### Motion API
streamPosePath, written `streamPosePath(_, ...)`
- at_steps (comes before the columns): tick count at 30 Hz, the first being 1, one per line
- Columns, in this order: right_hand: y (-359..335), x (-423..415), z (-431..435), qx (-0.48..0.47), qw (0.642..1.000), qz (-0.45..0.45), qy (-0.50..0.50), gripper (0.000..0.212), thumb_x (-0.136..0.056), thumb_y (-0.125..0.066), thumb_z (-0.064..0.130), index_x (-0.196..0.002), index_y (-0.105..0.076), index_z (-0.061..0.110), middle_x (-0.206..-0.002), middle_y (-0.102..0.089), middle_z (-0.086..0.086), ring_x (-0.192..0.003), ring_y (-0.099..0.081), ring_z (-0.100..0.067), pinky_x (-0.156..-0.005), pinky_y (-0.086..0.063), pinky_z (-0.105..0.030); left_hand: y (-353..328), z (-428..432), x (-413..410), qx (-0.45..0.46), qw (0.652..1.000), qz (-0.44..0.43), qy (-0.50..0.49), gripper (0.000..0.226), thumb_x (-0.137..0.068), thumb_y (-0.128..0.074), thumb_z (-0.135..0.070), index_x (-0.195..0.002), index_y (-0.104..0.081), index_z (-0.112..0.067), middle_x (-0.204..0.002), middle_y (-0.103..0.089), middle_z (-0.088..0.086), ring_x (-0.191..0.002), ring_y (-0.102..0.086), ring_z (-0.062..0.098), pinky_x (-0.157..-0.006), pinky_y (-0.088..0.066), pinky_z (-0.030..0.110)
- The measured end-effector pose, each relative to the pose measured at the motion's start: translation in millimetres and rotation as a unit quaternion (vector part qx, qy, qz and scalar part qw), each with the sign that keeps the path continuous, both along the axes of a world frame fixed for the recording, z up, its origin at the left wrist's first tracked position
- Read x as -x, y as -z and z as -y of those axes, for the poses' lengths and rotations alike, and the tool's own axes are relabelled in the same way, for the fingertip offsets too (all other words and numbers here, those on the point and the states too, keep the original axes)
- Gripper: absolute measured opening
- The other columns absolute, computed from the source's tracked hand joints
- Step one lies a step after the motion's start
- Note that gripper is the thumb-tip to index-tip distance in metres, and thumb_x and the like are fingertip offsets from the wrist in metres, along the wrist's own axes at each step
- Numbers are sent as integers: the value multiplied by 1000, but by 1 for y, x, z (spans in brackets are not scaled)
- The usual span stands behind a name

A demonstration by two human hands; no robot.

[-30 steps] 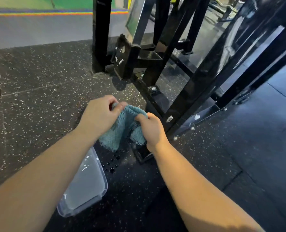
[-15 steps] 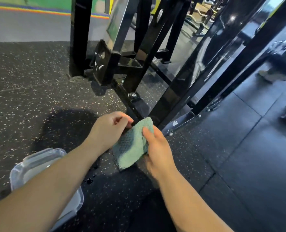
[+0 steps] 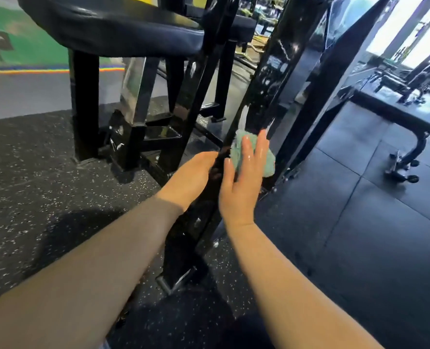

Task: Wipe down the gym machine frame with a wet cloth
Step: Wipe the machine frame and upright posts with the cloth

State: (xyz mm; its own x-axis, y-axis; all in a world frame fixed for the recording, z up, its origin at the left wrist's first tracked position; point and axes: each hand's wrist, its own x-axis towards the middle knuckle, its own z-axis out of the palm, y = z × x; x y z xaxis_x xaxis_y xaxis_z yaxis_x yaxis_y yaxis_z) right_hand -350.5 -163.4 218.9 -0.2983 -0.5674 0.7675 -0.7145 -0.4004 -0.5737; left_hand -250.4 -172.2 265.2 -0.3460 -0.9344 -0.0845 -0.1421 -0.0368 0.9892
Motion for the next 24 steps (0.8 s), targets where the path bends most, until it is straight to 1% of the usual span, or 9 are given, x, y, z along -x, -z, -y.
streamPosePath(3,32,-4,0,-30,999,-31,-16,52,-104,-24,31,-151,-3,32,-156,10,7,-146,8,-17,-120,-1,-33,2,8,-1,-19,1000,-18,-11,24,-102,-32,-28,-114,-52,-29,-105,-56,-12,-85,-52,-6,-68,-39,7)
streamPosePath(6,12,-4,2,-38,996,67,-47,52,-104,-25,21,-147,2,32,-155,7,-1,-145,7,-14,-117,-1,-19,3,15,4,-37,999,16,-28,29,-102,-30,-35,-117,-53,-27,-112,-56,-8,-101,-53,7,-88,-39,22)
streamPosePath(10,-27,8,17,-21,973,223,-62,54,-103,-27,10,-150,0,13,-152,-5,9,-142,-3,-1,-111,-6,-6,7,24,12,-49,996,53,-60,26,-97,-32,-41,-94,-52,-25,-118,-57,1,-110,-52,21,-102,-38,40)
streamPosePath(13,-11,3,6,-59,962,241,-111,57,-103,-27,15,-149,5,26,-157,3,11,-143,1,1,-116,-6,-15,8,26,19,-45,995,51,-78,32,-88,-36,-46,-93,-58,-23,-104,-59,1,-99,-53,24,-91,-40,42)
streamPosePath(15,-6,-2,-5,-87,960,231,-131,57,-102,-27,15,-142,7,37,-160,8,5,-146,5,-6,-118,-3,-19,8,28,20,-24,994,69,-80,41,-85,-34,-47,-102,-59,-19,-109,-59,5,-97,-52,24,-90,-40,42)
streamPosePath(17,-28,7,6,-76,965,226,-108,56,-102,-26,12,-147,5,24,-160,6,-1,-146,7,-11,-114,1,-11,7,32,21,-63,990,75,-99,43,-78,-33,-53,-96,-60,-26,-111,-61,5,-98,-56,22,-91,-41,40)
streamPosePath(20,-67,22,30,-16,971,226,-73,55,-102,-25,14,-150,0,8,-159,2,-5,-147,3,-17,-117,-1,-19,11,39,23,-93,987,74,-105,38,-72,-36,-55,-86,-62,-30,-106,-66,6,-96,-61,27,-83,-42,41)
streamPosePath(22,-51,20,26,-19,975,209,-81,55,-102,-26,15,-150,1,10,-159,3,-3,-147,2,-15,-119,-1,-24,7,35,24,-67,990,71,-99,32,-78,-38,-51,-82,-62,-30,-103,-67,6,-94,-60,29,-80,-42,41)
streamPosePath(24,-14,12,6,-69,973,191,-106,57,-102,-27,18,-148,4,25,-160,4,-1,-147,2,-11,-121,-3,-33,6,32,25,-41,993,59,-94,29,-88,-39,-44,-94,-64,-29,-103,-65,4,-93,-57,24,-81,-41,38)
